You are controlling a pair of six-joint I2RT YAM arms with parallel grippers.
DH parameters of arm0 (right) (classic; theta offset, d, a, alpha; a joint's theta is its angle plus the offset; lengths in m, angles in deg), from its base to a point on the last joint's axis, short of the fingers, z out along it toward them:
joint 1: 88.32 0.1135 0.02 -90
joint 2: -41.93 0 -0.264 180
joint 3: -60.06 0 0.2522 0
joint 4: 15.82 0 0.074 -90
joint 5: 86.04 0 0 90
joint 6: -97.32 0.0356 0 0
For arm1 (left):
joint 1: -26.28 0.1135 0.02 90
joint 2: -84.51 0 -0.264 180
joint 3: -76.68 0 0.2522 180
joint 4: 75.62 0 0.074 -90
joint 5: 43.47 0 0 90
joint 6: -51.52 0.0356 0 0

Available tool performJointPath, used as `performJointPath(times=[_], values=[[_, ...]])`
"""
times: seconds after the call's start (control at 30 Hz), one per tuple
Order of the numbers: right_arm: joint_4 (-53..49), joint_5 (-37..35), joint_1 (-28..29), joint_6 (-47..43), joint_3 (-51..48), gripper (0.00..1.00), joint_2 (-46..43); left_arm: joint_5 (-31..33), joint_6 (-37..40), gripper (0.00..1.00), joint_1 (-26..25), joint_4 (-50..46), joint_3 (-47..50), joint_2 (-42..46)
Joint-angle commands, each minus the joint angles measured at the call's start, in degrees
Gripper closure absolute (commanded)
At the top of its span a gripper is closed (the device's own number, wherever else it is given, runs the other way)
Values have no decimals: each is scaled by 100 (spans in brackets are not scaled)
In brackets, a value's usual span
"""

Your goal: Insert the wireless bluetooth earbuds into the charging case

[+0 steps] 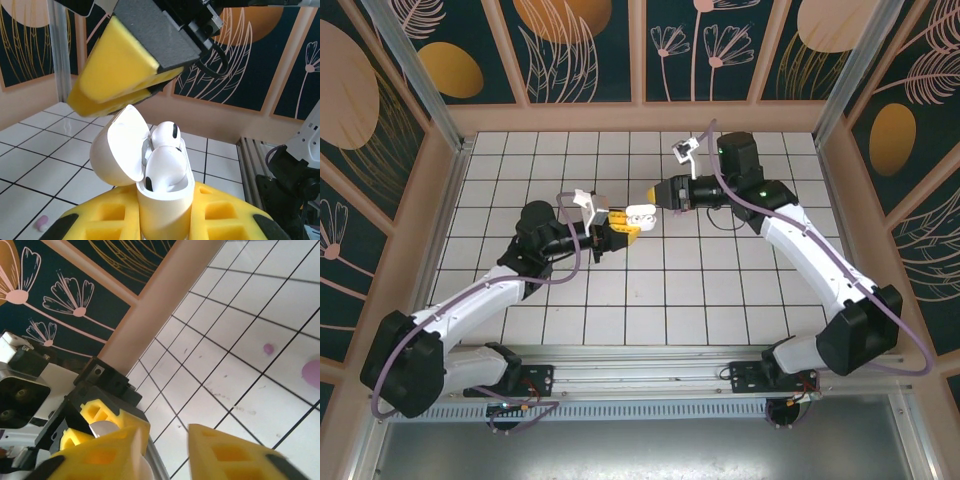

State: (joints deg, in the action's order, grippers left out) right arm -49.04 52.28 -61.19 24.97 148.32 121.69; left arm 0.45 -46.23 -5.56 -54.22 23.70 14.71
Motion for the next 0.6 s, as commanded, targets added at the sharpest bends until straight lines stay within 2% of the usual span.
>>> performJointPath(times=[0.0, 0.17, 0.37, 0.57], values=[[196, 504, -21, 20, -165, 61, 34, -100, 28, 100, -3, 362, -126, -80], [336, 1073, -6, 158, -369, 60, 96, -62, -128, 100, -11, 518, -90, -203], [449, 1279, -4, 72, -441, 69, -157, -23, -255, 100, -11, 503, -118, -339], [560, 1437, 0, -44, -538, 73, -589, 115, -547, 100, -6, 435, -134, -518]])
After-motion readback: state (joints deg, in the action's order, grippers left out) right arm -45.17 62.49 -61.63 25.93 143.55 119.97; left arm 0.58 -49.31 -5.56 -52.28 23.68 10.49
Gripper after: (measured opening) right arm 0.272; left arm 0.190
